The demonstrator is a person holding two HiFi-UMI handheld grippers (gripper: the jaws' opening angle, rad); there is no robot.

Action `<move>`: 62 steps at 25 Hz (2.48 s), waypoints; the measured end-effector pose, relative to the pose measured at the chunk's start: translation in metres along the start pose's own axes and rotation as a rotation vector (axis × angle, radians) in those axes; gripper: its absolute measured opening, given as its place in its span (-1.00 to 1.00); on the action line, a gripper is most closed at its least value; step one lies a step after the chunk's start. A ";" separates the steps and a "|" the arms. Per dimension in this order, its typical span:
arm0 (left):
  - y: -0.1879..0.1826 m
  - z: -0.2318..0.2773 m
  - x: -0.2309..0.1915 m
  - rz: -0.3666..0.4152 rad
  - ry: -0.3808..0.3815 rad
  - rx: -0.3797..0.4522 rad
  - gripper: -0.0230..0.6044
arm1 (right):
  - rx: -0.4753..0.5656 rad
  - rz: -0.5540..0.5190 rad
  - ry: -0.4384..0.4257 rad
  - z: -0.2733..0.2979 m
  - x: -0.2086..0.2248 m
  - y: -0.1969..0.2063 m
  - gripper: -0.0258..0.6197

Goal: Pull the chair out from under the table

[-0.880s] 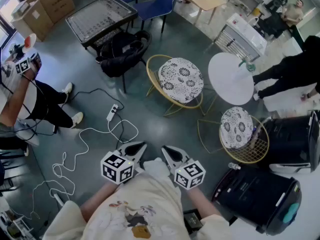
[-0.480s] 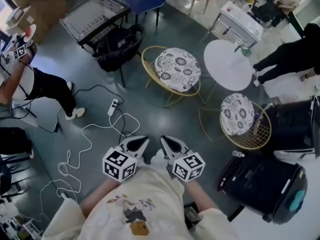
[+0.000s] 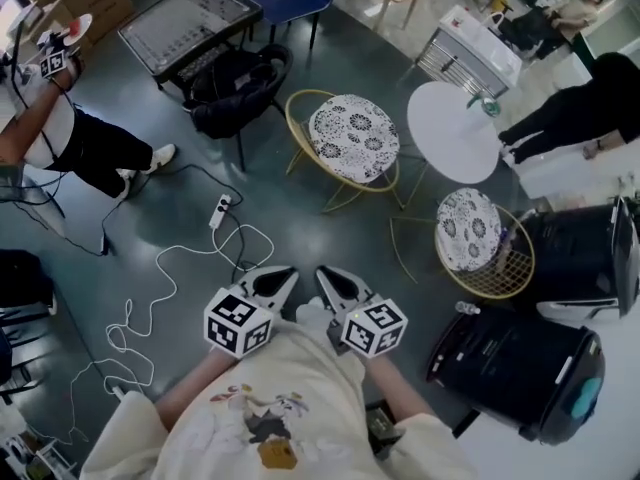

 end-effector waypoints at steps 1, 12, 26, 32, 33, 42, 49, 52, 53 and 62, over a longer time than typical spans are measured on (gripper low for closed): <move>-0.002 -0.004 -0.007 -0.005 0.000 0.009 -0.90 | 0.001 0.004 0.003 0.005 -0.001 -0.003 -0.89; -0.024 0.019 -0.071 -0.050 -0.037 -0.018 -0.90 | -0.032 0.038 0.010 0.044 0.047 -0.028 -0.89; -0.136 0.163 -0.148 -0.147 -0.264 0.026 -0.90 | -0.110 -0.094 -0.253 0.128 0.169 -0.176 -0.89; -0.143 0.187 -0.174 -0.212 -0.354 0.047 -0.90 | -0.172 -0.097 -0.301 0.155 0.204 -0.189 -0.89; -0.143 0.189 -0.178 -0.225 -0.366 0.049 -0.90 | -0.183 -0.092 -0.308 0.160 0.207 -0.188 -0.89; -0.139 0.187 -0.225 -0.313 -0.439 0.068 -0.90 | -0.234 -0.137 -0.315 0.198 0.206 -0.183 -0.89; -0.124 0.188 -0.270 -0.398 -0.501 0.105 -0.88 | -0.283 -0.242 -0.309 0.215 0.204 -0.165 -0.88; -0.120 0.188 -0.288 -0.427 -0.524 0.134 -0.78 | -0.304 -0.258 -0.315 0.226 0.204 -0.160 -0.88; -0.118 0.189 -0.293 -0.438 -0.525 0.138 -0.75 | -0.314 -0.246 -0.314 0.230 0.205 -0.158 -0.88; -0.095 0.212 -0.328 -0.532 -0.493 0.138 -0.59 | -0.354 -0.247 -0.279 0.266 0.211 -0.139 -0.72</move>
Point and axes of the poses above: the fingertips, and each gripper's own axes: z forward along the fingers, x to its right, y out of its underside, the point moved 1 cm from there along -z, backward along the fingers, and after that the axes turned 10 degrees about y, right-handed, at the moved point
